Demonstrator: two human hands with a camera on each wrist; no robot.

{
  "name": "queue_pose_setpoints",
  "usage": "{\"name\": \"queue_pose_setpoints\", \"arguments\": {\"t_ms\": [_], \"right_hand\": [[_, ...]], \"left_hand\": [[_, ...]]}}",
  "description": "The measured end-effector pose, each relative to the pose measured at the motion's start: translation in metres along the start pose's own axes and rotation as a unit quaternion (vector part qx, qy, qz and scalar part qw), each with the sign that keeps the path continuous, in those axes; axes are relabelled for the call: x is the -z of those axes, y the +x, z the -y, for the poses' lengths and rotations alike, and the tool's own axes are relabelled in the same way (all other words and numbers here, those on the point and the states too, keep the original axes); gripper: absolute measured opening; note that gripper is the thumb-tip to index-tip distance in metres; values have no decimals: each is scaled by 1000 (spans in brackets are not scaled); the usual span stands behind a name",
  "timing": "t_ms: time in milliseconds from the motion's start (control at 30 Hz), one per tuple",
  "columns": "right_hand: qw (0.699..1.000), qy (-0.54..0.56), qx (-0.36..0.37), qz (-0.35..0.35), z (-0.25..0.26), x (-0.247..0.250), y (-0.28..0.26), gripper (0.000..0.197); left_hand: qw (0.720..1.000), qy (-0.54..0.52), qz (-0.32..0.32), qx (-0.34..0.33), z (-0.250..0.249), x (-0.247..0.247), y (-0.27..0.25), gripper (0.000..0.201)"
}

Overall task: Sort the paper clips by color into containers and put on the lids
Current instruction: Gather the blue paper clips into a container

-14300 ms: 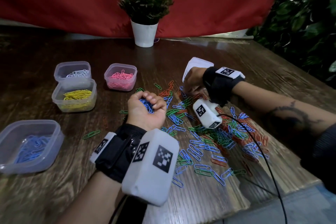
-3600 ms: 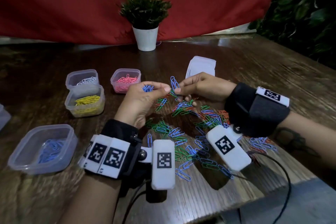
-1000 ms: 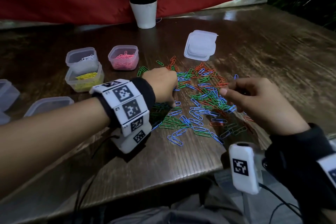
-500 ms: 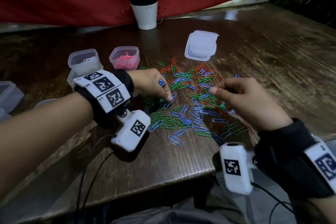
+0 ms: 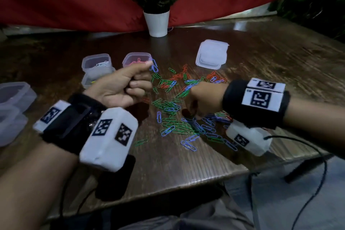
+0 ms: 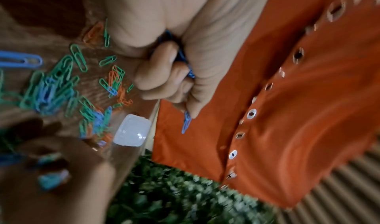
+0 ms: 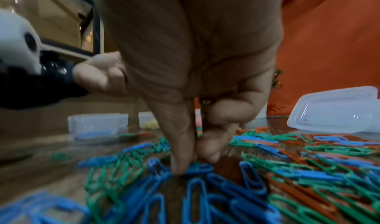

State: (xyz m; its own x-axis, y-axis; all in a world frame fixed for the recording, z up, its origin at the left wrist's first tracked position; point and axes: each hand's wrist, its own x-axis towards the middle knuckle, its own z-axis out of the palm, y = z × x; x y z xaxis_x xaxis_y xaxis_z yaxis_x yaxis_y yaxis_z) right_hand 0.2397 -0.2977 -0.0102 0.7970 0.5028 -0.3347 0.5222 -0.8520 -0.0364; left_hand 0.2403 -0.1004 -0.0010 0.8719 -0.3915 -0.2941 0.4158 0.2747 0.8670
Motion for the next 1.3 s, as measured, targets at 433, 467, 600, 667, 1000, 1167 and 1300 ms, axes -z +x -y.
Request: {"name": "queue_pose_setpoints", "arguments": {"t_ms": [433,467,600,667,1000,1167,1300], "right_hand": [[967,210,32,-141,15,32,21,23],[949,264,64,-161,31,38,25,18],[926,330,144,-116,106,47,52,15],[937,296,155,-103,137,47,63,11],[954,272,101,-80,168,48,88,21],[930,328,81,-145,135,64,84,12],[920,359,62,-145,107,64,77,7]], "left_hand": [[981,7,-177,-73,-28,73,-101,26],[965,66,-241,-80,-23,76,-108,26],[897,283,-339,-21,-10,97,-121,19],[843,399,-359,24,-11,104,-119,9],[797,513,-312,73,-35,96,-102,17],[806,498,-306,95,-32,99,-87,14],[774,557,-272,125,-35,92,-84,19]]}}
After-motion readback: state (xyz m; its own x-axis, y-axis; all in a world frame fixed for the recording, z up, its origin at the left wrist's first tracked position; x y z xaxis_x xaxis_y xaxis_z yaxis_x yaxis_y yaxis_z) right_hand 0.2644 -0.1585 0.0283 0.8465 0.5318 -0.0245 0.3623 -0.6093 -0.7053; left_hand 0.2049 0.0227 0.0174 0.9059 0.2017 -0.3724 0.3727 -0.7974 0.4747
